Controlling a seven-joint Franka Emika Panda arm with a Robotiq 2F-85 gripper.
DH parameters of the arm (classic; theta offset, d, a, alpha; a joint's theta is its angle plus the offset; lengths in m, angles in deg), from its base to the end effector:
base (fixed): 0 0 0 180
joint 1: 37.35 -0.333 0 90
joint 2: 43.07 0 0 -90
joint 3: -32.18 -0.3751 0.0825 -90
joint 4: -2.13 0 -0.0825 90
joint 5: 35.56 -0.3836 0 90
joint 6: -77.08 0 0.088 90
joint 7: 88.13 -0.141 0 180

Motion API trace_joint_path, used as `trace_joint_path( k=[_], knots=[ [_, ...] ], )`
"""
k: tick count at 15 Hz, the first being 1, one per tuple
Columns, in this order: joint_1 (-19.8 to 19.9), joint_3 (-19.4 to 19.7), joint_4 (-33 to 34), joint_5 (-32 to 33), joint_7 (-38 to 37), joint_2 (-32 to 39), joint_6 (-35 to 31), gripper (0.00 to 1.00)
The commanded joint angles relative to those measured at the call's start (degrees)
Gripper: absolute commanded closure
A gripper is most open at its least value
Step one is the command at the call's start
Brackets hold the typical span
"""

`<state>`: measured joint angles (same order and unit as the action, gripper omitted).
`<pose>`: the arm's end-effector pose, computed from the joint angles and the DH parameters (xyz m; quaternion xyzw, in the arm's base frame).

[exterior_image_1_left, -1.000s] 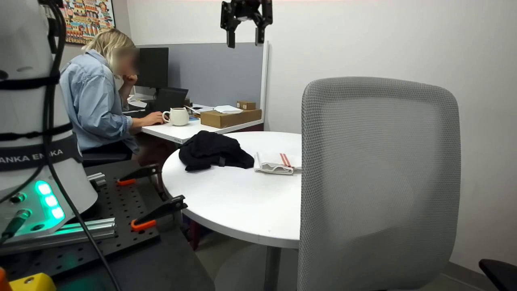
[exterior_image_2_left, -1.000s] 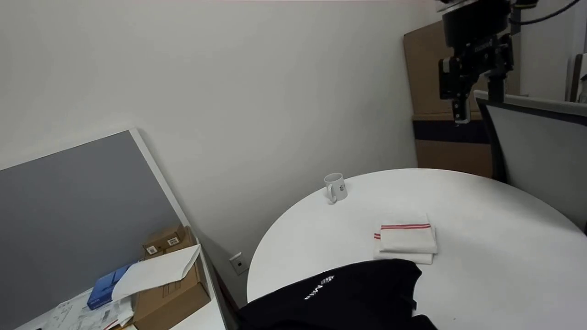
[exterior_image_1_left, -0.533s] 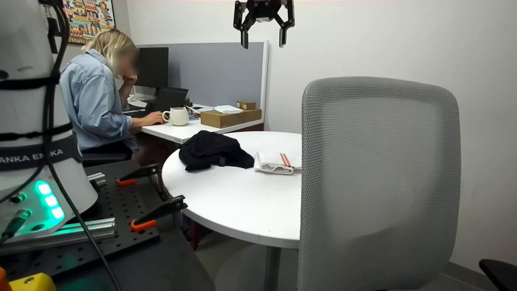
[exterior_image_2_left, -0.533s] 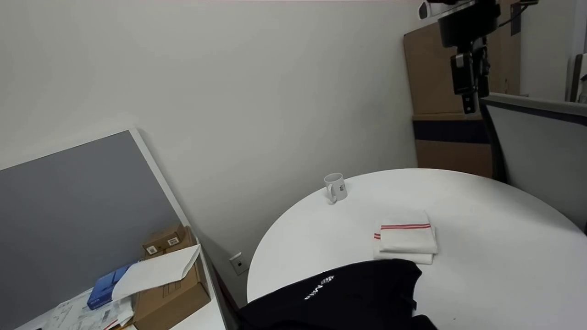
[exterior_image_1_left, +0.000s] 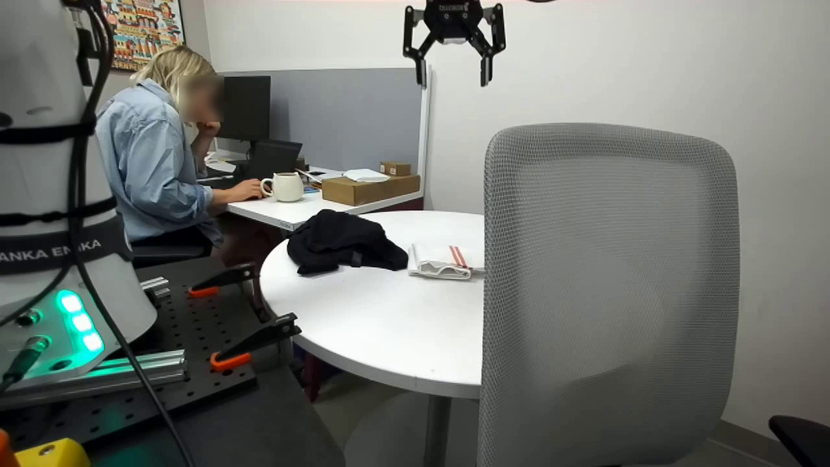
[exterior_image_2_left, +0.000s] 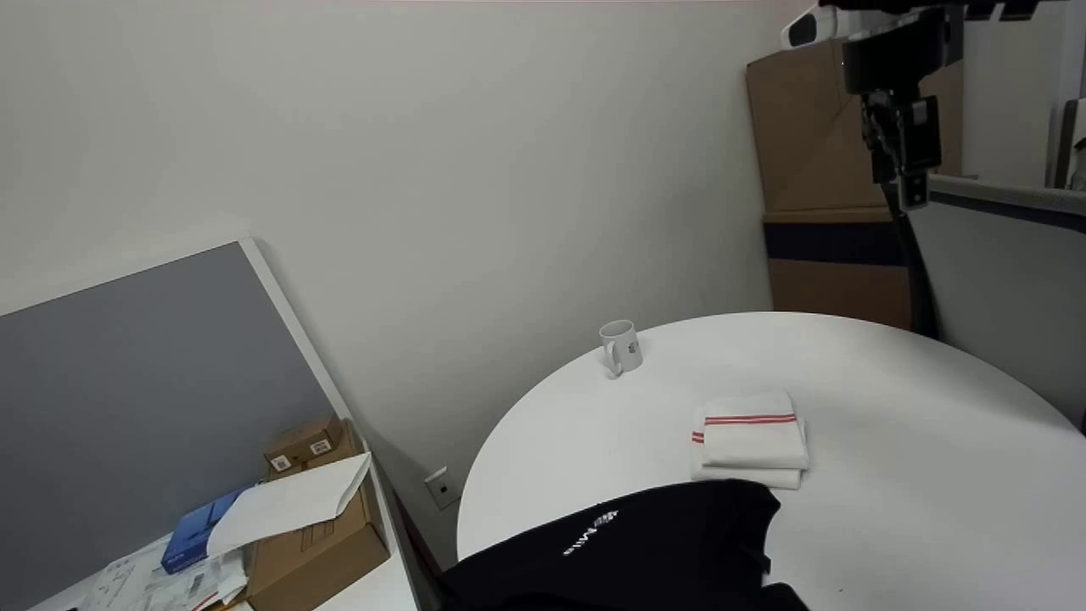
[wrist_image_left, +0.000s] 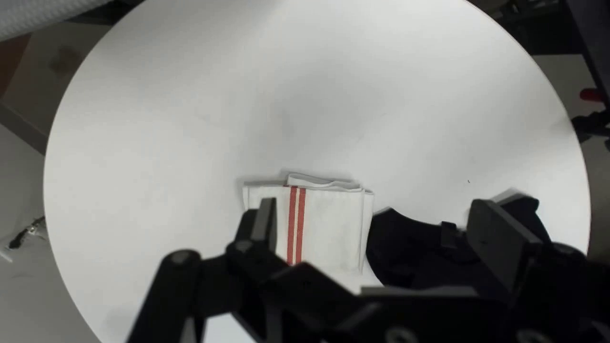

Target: Hang the t-shirt on the backrest

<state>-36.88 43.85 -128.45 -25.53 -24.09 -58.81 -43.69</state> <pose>0.4497 -0.1160 0.4966 0.8771 0.4751 0.0088 0.0700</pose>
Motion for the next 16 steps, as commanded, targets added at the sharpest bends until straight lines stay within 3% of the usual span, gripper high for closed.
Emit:
trace_joint_path(
  k=[1,8,12,16],
  knots=[
    [0.54,0.72,1.37,-0.22,11.4,4.92,-3.16,0.0],
    [1.67,-0.96,-2.22,0.0,21.73,7.8,-6.52,0.0],
    [2.1,-1.27,-9.38,-0.36,22.89,7.88,-16.66,0.0],
    [0.7,-2.26,-17.1,-7.47,23.06,7.06,-23.2,0.0]
  ],
)
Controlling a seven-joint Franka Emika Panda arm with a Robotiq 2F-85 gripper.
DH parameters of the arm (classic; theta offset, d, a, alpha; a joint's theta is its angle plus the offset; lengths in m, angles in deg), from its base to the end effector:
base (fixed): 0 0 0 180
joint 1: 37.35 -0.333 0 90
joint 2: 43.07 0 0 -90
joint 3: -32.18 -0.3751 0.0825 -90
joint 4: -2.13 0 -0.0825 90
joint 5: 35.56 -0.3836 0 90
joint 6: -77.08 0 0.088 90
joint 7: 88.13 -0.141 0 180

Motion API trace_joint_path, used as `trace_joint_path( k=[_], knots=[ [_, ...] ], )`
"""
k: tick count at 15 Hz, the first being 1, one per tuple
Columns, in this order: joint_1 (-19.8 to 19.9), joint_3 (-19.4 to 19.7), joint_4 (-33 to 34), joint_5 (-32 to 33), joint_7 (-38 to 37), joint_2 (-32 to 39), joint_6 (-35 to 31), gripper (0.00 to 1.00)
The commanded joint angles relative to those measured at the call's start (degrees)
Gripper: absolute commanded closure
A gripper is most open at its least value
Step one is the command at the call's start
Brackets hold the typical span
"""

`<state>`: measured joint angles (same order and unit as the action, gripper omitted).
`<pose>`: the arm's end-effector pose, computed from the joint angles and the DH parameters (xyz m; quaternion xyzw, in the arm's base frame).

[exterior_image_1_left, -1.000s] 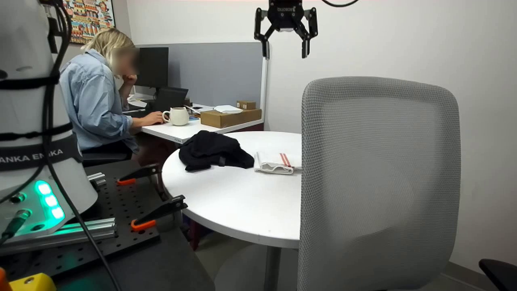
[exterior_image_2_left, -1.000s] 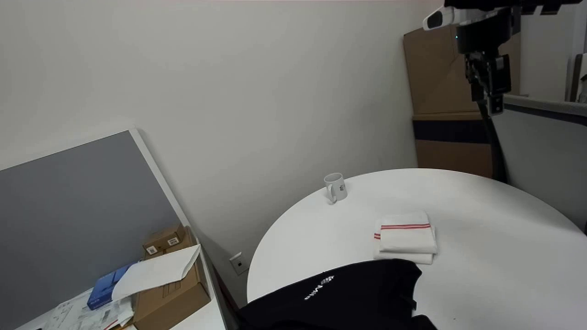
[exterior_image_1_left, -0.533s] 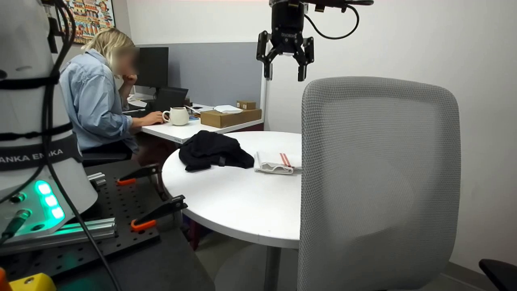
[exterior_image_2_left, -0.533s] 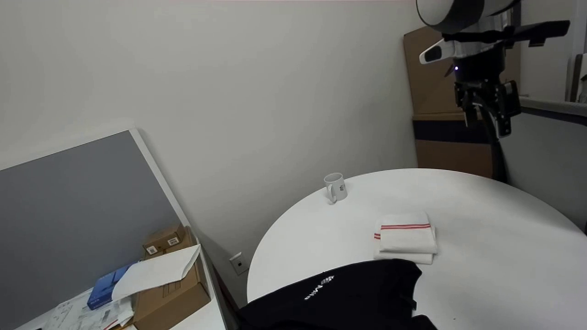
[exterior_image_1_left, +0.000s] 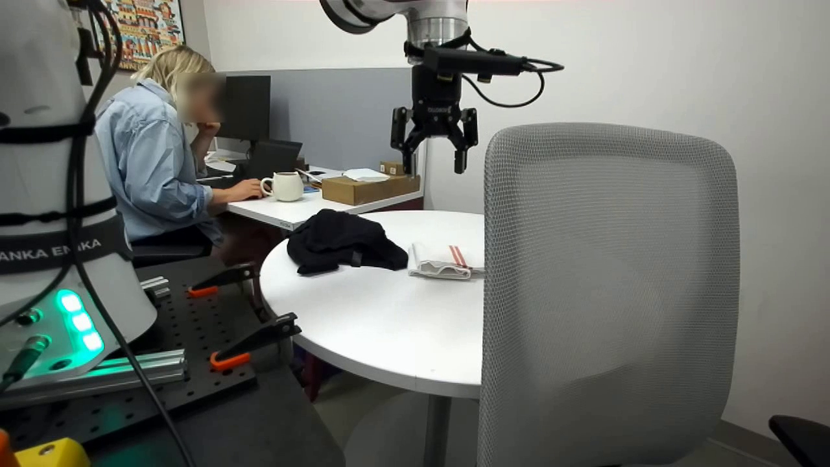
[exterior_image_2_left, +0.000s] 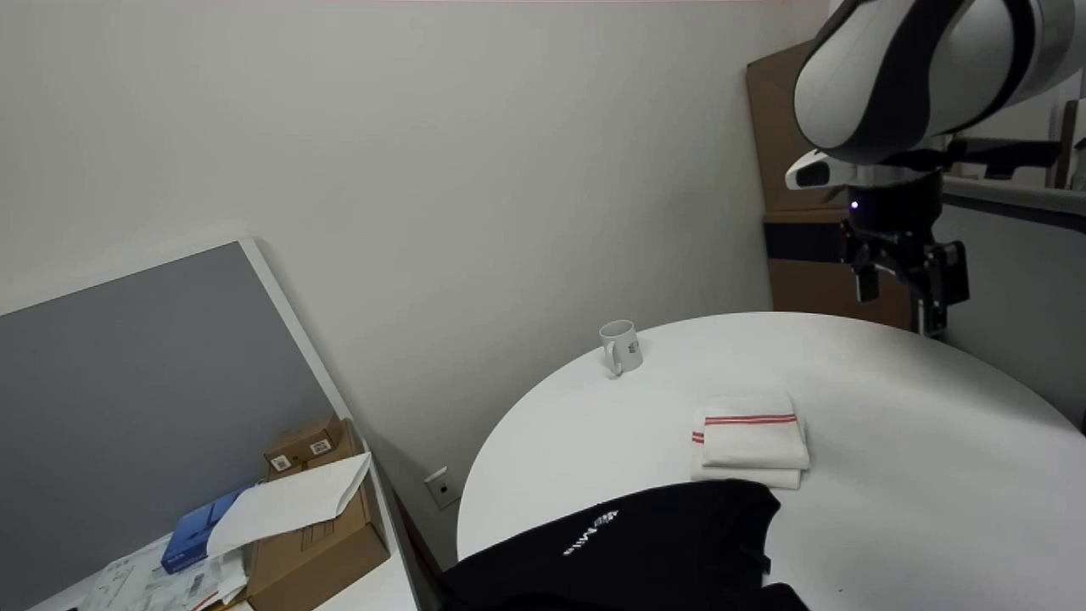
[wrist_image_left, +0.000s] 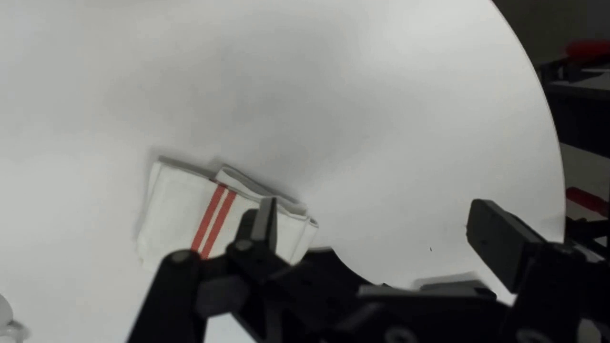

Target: Hang the t-shirt on the backrest

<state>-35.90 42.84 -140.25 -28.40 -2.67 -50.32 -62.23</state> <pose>0.4509 -0.1001 0.3667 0.7727 0.6330 0.0006 0.0472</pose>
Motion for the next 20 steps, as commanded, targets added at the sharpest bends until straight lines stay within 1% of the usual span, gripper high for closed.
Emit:
trace_joint_path(
  k=[1,2,5,10,13,17,20],
  knots=[
    [-0.67,-1.97,-7.37,-5.85,0.56,-1.76,-6.82,0.0],
    [0.49,-1.85,-3.45,-3.44,0.12,-0.05,-3.04,0.0],
    [-0.05,-2.64,-6.24,-4.86,0.03,-0.17,-5.63,0.0],
    [0.4,-2.1,-5.79,-4.73,0.77,-1.06,-5.07,0.0],
    [-1.05,-1.67,-3.72,-12.13,4.67,0.17,-2.81,0.0],
    [-3.68,-3.25,-1.55,-21.72,12.09,3.35,-5.19,0.0],
    [-4.93,-5.74,-0.71,-24.8,16.86,6.97,-8.14,0.0]
  ],
)
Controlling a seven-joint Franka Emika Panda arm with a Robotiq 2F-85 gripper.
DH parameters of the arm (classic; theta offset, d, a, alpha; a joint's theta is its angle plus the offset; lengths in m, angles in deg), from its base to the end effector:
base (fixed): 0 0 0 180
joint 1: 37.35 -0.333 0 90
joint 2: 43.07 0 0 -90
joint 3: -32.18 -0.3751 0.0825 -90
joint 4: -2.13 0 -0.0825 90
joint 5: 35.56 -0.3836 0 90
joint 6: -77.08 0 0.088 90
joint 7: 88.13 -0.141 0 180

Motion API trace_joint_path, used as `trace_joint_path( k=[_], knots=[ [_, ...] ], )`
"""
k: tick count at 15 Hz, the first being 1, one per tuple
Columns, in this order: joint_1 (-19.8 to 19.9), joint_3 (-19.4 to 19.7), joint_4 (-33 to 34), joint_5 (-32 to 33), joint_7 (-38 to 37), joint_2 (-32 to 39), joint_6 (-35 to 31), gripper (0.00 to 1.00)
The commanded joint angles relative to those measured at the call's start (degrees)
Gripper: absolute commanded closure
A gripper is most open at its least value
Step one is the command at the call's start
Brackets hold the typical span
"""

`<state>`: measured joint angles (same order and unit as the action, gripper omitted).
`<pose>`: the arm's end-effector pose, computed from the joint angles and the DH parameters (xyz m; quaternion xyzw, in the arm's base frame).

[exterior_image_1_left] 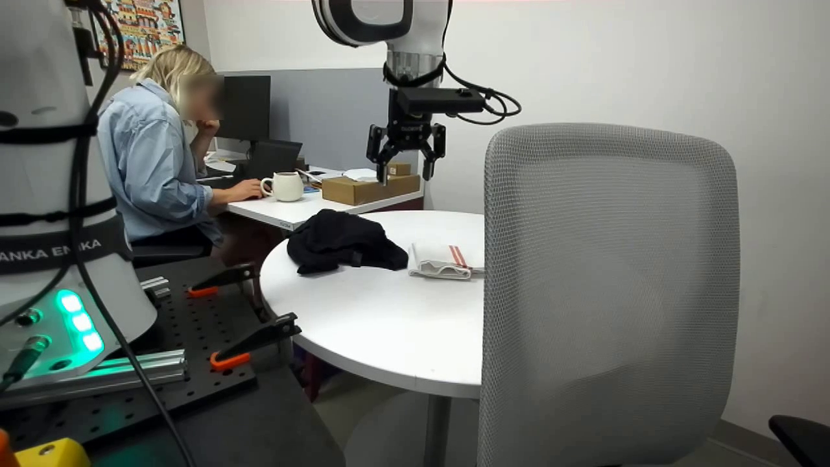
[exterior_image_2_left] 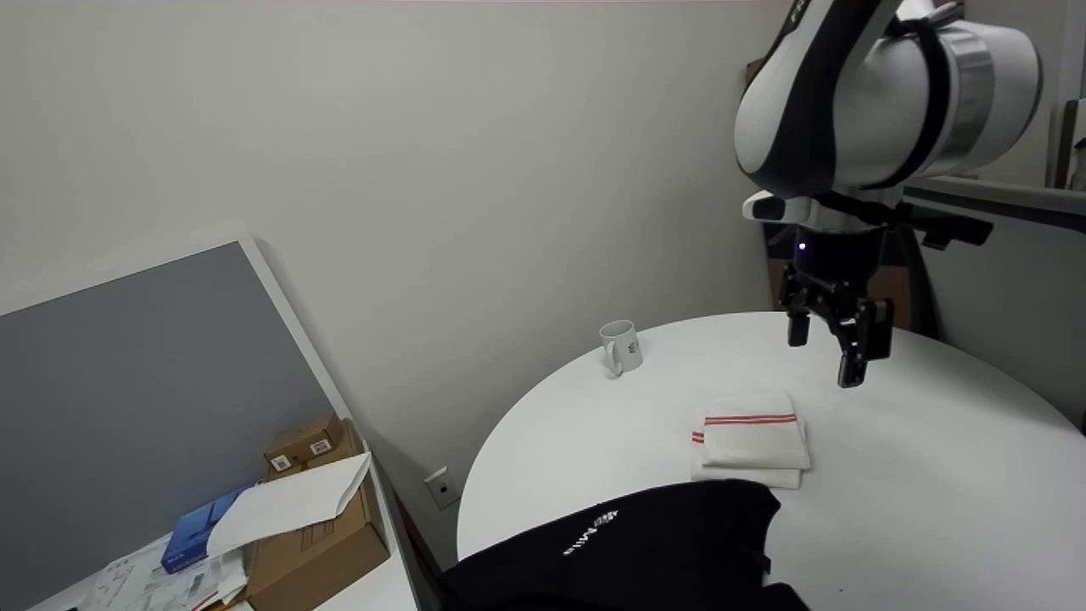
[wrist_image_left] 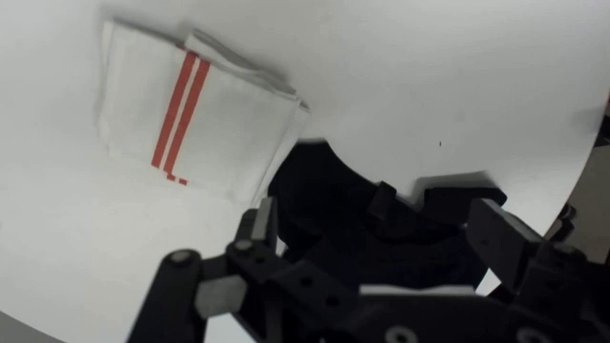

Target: Hang the t-shirt on the backrest

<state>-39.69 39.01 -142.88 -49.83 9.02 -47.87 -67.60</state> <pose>0.4575 -0.0334 0.3380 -0.7556 -0.6489 -0.0864 0.0216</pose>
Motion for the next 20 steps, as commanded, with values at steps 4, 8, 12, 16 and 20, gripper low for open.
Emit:
trace_joint_path(
  k=[4,8,12,16,20],
  knots=[
    [-0.52,-5.78,2.11,-3.33,9.04,11.29,-8.89,0.0],
    [2.32,-11.43,2.54,-7.14,15.42,16.4,-12.38,0.0],
    [6.05,-19.97,3.8,-18.38,24.04,18.97,-12.53,0.0],
    [6.97,-23.42,5.5,-24.38,29.85,22.16,-13.88,0.0],
    [8.01,-23.71,6.74,-23.51,32.6,26.23,-17.89,0.0]
  ],
)
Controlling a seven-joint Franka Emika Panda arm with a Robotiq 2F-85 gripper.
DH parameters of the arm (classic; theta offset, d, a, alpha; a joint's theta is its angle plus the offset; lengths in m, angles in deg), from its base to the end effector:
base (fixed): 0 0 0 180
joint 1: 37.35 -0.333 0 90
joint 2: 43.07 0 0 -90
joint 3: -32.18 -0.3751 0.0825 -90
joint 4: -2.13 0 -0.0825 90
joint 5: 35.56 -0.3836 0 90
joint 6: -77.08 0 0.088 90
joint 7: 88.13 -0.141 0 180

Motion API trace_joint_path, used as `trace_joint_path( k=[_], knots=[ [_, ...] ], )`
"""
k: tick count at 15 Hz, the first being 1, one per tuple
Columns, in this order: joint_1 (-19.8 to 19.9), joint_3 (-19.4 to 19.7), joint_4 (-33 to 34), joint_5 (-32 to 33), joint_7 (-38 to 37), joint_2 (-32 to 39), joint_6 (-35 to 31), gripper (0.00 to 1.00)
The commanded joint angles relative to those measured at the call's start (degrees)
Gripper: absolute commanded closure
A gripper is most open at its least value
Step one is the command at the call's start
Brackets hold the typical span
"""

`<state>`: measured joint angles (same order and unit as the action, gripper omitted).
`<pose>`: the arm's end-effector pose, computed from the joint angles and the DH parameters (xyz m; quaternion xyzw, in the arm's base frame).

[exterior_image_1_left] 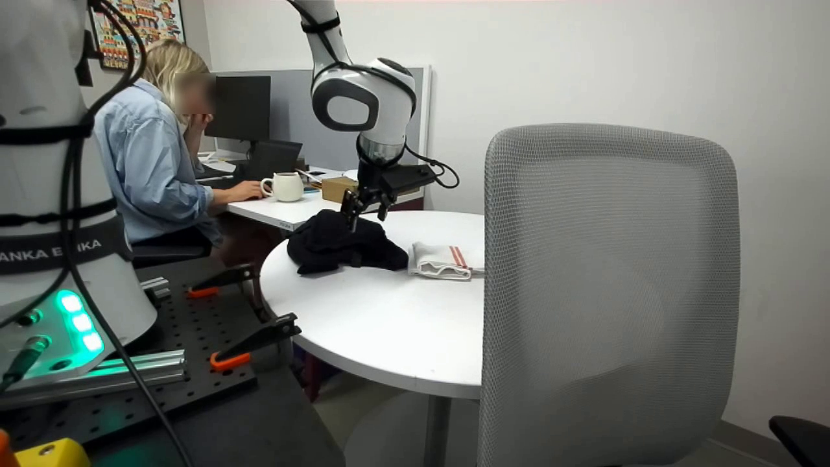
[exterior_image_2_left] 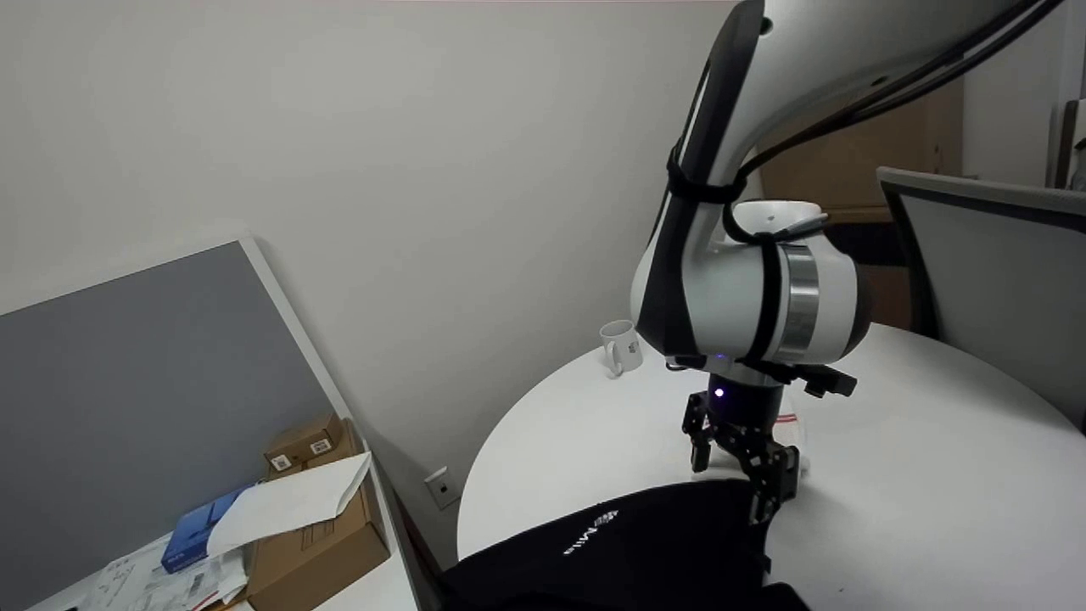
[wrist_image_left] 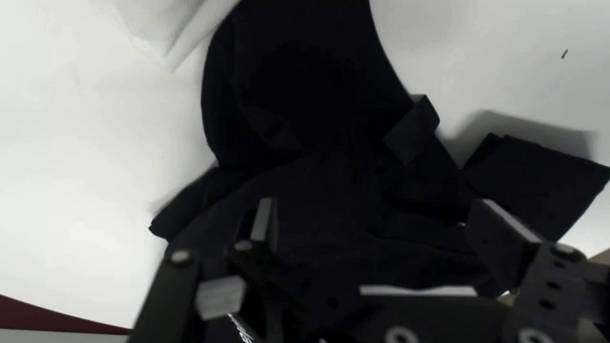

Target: Hang the t-shirt on the backrest

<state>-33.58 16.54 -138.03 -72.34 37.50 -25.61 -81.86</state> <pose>0.4926 0.0886 0.2057 -0.6194 -0.7692 -0.1339 0.0813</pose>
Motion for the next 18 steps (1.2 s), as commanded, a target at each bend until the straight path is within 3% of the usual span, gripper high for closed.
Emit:
trace_joint_path(
  k=[1,3,4,6,14,16,18],
  knots=[
    [2.79,-1.93,2.26,-1.24,5.11,5.02,-4.84,0.0],
    [3.61,-2.69,3.18,-2.54,7.4,7.08,-6.98,0.0],
    [4.49,-3.6,3.54,-2.85,8.22,7.86,-7.63,0.25],
    [5.9,-5.09,3.91,-3.73,9.84,8.69,-8.19,0.32],
    [10.41,-8.5,3.52,-4.16,10.65,7.46,-6.36,0.94],
    [11.76,-8.84,3.06,-4.67,9.29,5.38,-4.64,1.0],
    [13.37,-9.25,2.94,-6.31,7.74,2.68,-2.71,1.0]
  ],
)
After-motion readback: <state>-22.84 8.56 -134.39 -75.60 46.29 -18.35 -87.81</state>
